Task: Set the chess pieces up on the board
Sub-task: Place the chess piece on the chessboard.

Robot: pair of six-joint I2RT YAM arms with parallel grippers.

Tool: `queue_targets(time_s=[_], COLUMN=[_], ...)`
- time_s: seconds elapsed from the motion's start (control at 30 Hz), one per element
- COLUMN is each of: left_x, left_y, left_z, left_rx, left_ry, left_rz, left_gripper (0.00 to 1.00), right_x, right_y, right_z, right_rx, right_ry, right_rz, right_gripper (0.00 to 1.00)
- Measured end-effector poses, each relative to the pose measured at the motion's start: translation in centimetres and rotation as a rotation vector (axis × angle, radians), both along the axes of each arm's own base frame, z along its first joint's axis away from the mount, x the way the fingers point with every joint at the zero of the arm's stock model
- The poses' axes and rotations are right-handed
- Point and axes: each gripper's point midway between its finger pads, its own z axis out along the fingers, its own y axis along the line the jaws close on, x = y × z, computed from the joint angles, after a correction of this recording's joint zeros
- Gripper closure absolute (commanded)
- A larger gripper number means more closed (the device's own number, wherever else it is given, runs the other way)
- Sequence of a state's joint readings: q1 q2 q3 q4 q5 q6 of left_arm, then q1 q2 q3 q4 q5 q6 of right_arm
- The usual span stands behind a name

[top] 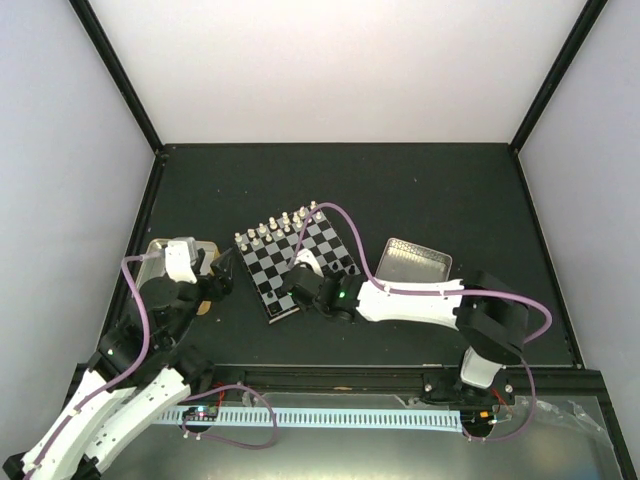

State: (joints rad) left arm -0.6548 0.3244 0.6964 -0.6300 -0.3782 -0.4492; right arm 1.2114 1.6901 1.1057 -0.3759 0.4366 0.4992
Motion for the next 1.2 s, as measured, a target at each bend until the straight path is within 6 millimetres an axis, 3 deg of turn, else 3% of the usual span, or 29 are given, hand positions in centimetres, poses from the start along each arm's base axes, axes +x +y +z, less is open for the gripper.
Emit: queue_targets(time_s=[0.53, 0.93, 1.07, 1.2], left_x=[0.0, 0.0, 0.0, 0.0], left_y=[0.0, 0.0, 0.0, 0.0], left_z=[-0.2, -0.3, -0.3, -0.3], left_rx=[0.006, 0.006, 0.008, 0.007], left_ry=[0.008, 0.009, 0.011, 0.011], left_rz=[0.0, 0.0, 0.0, 0.0], left_gripper=[0.26, 0.26, 0.26, 0.25], right_x=[1.1, 1.8, 1.8, 1.7], right_y=[0.2, 0.2, 0.2, 0.1], right_z=[-3.8, -3.9, -4.0, -4.1], right_rx=[-0.044, -0.041, -0.041, -0.045], right_ry=[-0.011, -0.045, -0.043, -0.03], right_rz=[-0.072, -0.106, -0.106, -0.112], right_gripper=[0.9, 0.83, 0.77, 0.64])
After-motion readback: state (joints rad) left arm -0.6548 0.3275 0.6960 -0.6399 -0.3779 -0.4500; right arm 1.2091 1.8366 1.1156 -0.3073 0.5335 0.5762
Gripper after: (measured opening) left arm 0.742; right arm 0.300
